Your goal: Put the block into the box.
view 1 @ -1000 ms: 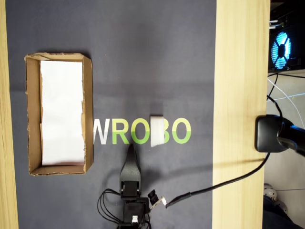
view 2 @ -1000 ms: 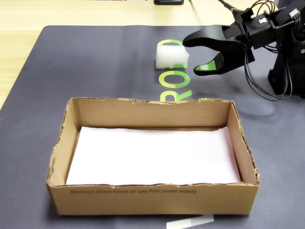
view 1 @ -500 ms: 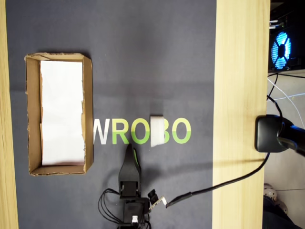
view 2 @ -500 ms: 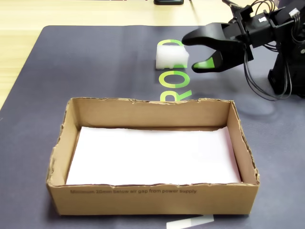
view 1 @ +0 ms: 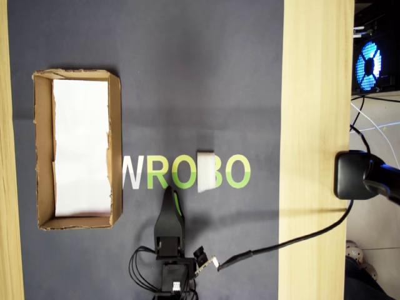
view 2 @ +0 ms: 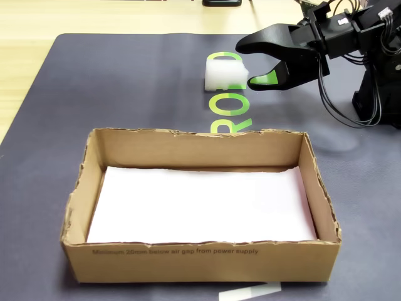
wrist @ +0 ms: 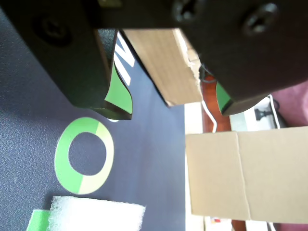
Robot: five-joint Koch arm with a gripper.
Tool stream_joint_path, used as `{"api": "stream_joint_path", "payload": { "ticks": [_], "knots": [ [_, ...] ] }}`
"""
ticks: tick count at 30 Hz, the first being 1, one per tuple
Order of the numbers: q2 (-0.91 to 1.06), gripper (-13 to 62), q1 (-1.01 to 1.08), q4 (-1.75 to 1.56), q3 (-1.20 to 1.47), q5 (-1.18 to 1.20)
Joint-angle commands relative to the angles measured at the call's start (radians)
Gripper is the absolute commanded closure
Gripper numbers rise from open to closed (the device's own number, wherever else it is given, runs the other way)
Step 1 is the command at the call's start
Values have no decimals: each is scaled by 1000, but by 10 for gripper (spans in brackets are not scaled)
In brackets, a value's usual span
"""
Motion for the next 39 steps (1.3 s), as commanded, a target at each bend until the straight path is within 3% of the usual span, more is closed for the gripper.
{"api": "stream_joint_path", "payload": {
  "ticks": [1,8,23,29,39],
  "knots": [
    [106,168,-6,-38,-75,-46],
    [106,168,-6,247,-206,-48],
    [106,168,-6,531,-354,-44],
    [104,167,-8,741,-454,147],
    [91,168,-2,802,-502,488]
  ]
}}
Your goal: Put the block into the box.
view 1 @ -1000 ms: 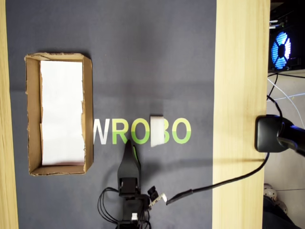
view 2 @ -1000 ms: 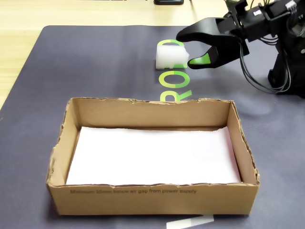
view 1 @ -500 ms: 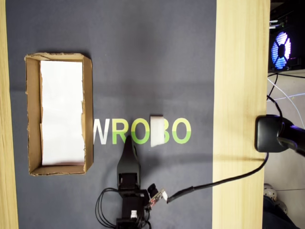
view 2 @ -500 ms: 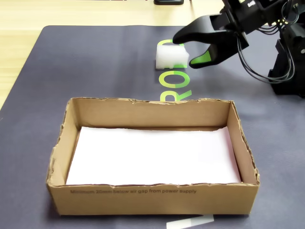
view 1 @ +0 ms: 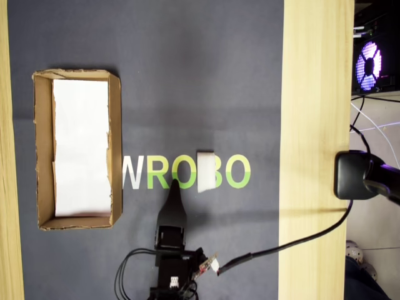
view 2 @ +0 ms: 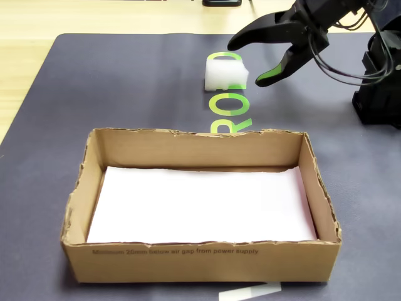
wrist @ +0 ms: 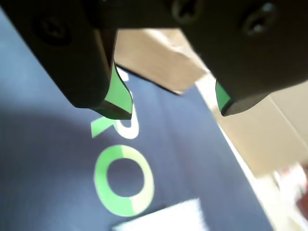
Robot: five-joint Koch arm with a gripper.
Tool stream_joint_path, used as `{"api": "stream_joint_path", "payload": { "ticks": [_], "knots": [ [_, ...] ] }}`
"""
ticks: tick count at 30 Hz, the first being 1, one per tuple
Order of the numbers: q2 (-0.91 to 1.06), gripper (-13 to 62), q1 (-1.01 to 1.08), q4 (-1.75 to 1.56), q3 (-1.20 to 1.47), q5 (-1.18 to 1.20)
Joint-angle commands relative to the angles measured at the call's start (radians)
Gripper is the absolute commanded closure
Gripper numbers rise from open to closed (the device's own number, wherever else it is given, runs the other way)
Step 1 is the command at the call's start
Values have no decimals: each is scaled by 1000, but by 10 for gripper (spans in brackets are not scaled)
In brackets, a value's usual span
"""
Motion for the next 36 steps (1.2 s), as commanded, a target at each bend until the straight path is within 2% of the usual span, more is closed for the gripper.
{"api": "stream_joint_path", "payload": {
  "ticks": [1,9,18,29,36],
  "knots": [
    [89,168,-2,-8,-74,114],
    [9,169,75,-8,-80,302],
    [-227,169,137,178,-319,380],
    [-356,172,135,230,-405,767],
    [-431,178,138,232,-428,911]
  ]
}}
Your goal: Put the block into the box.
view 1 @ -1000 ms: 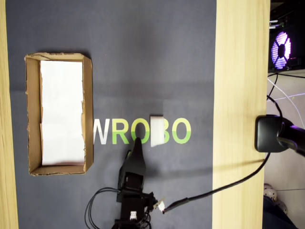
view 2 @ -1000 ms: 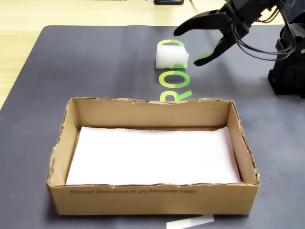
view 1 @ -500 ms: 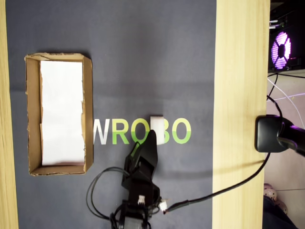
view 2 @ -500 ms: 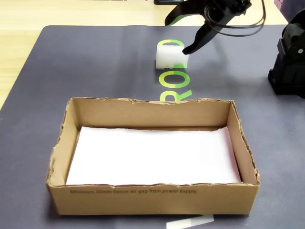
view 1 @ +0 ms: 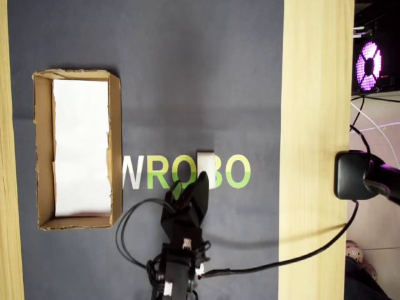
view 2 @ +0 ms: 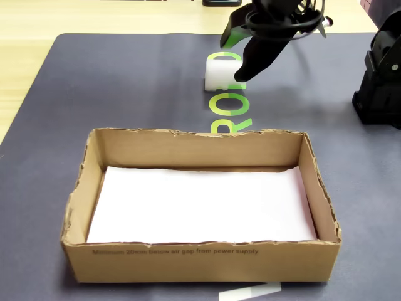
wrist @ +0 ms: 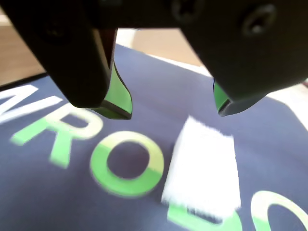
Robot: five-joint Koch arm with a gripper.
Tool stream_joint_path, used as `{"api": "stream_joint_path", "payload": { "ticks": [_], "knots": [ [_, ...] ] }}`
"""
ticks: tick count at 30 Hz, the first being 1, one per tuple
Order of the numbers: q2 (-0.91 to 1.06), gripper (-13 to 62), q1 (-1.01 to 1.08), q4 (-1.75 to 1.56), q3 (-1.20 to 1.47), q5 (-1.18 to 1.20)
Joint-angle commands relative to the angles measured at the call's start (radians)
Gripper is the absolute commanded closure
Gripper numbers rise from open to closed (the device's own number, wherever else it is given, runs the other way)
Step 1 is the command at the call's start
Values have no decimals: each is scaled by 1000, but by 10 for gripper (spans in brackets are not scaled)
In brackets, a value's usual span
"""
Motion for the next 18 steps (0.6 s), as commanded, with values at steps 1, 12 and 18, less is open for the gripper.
{"api": "stream_joint_path", "payload": {
  "ticks": [1,12,18],
  "knots": [
    [-12,178,0,9,-60,144],
    [-221,180,92,80,-225,192],
    [-285,187,104,83,-278,195]
  ]
}}
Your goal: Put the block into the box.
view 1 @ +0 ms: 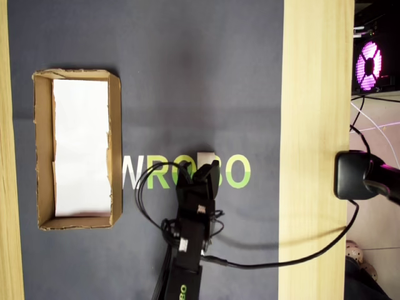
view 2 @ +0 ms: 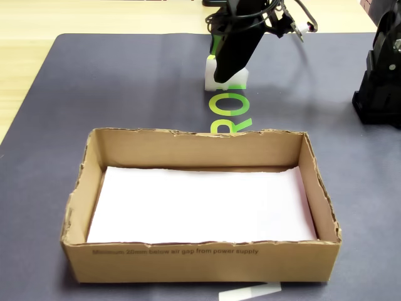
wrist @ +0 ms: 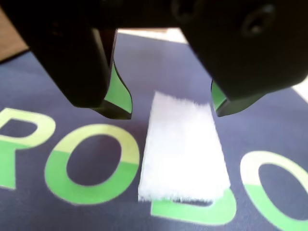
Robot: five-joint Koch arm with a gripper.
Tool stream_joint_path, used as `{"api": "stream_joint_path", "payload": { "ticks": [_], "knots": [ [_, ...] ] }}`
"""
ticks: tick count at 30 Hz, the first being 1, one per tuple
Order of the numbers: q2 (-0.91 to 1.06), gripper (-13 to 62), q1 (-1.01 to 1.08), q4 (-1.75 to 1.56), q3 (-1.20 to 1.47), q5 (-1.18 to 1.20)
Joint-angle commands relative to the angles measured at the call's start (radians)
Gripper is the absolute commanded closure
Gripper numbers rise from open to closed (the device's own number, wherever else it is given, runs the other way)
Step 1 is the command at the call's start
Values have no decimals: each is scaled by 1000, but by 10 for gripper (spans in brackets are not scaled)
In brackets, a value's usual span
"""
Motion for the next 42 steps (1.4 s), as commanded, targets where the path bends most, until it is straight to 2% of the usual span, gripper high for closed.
{"api": "stream_joint_path", "payload": {
  "ticks": [1,12,20,27,34,35,39,40,42],
  "knots": [
    [-6,187,8,9,-61,74],
    [-127,186,78,6,-61,52],
    [-169,184,78,-3,-91,-135],
    [-167,192,77,-5,-92,-396],
    [-124,282,80,-20,-86,-515],
    [-117,312,81,-38,-77,-525],
    [-18,516,89,-233,38,-549],
    [12,545,89,-287,69,-574],
    [55,546,84,-345,83,-712]
  ]
}}
